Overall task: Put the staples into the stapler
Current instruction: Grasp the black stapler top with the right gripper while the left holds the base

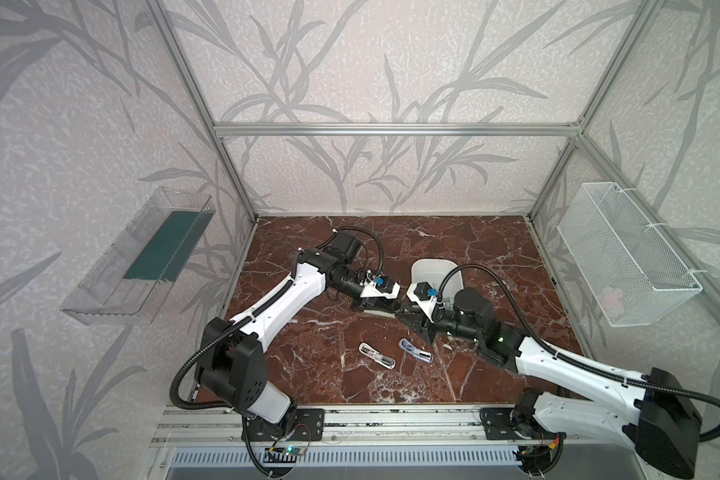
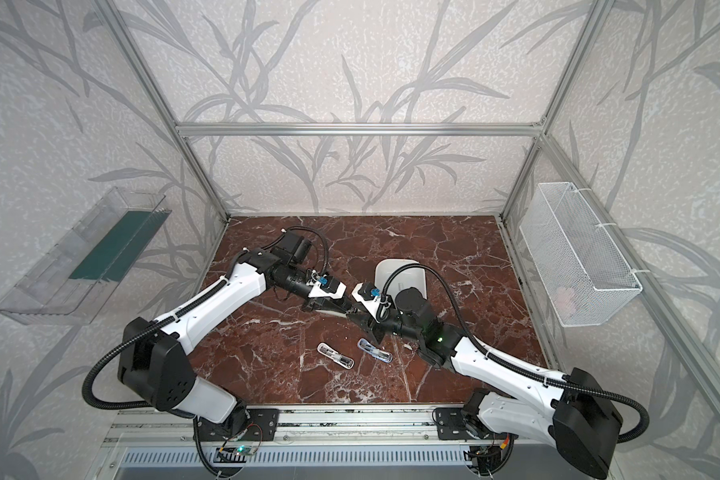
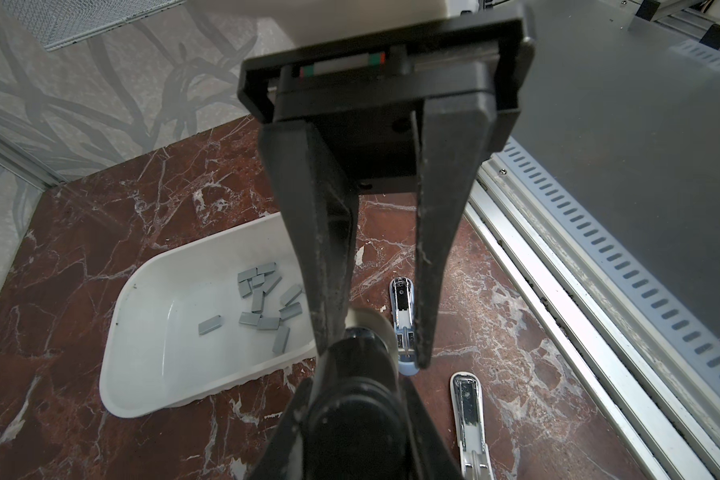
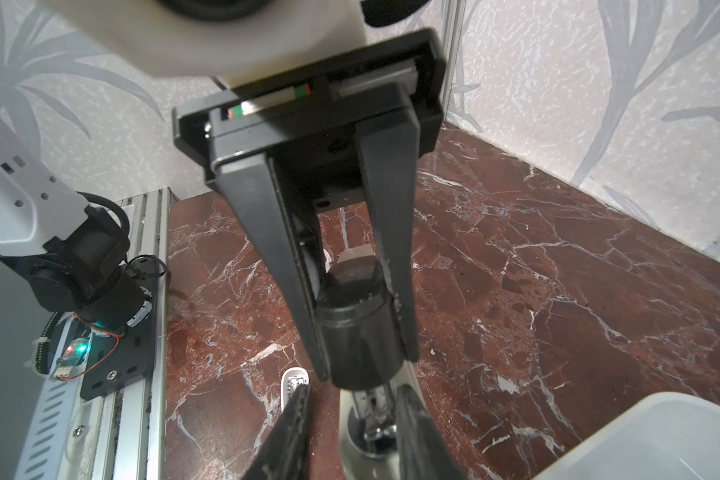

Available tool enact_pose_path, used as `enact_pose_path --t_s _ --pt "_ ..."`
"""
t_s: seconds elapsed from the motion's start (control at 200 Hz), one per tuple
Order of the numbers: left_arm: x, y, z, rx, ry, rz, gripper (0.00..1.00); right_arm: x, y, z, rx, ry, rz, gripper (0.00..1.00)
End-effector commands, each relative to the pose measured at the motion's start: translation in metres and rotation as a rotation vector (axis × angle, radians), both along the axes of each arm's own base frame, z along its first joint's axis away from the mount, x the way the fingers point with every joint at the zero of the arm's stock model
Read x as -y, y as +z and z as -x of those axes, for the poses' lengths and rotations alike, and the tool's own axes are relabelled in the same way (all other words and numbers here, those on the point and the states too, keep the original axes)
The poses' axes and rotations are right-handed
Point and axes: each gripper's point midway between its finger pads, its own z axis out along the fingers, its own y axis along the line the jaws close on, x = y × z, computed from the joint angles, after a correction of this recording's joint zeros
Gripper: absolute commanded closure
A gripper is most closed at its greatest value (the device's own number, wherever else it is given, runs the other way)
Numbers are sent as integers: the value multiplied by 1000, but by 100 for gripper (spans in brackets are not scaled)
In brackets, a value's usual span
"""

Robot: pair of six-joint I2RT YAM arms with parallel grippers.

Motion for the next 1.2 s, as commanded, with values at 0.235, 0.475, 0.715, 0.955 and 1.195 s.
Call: enact_pose_path --t_s 0.235,0.475,0.715,0.955,1.195 --pt "6 23 12 -19 -58 88 100 -1 -4 -14 40 -24 112 69" --pt "7 31 17 -15 -74 119 100 -7 -11 -11 29 28 155 79" --pt "7 32 17 -14 -75 127 100 -13 -9 -12 17 36 126 82" --pt "2 35 8 6 -40 133 100 -10 -14 -4 4 54 112 100" --pt "-31 51 -27 36 101 226 100 -1 -51 6 -32 39 160 100"
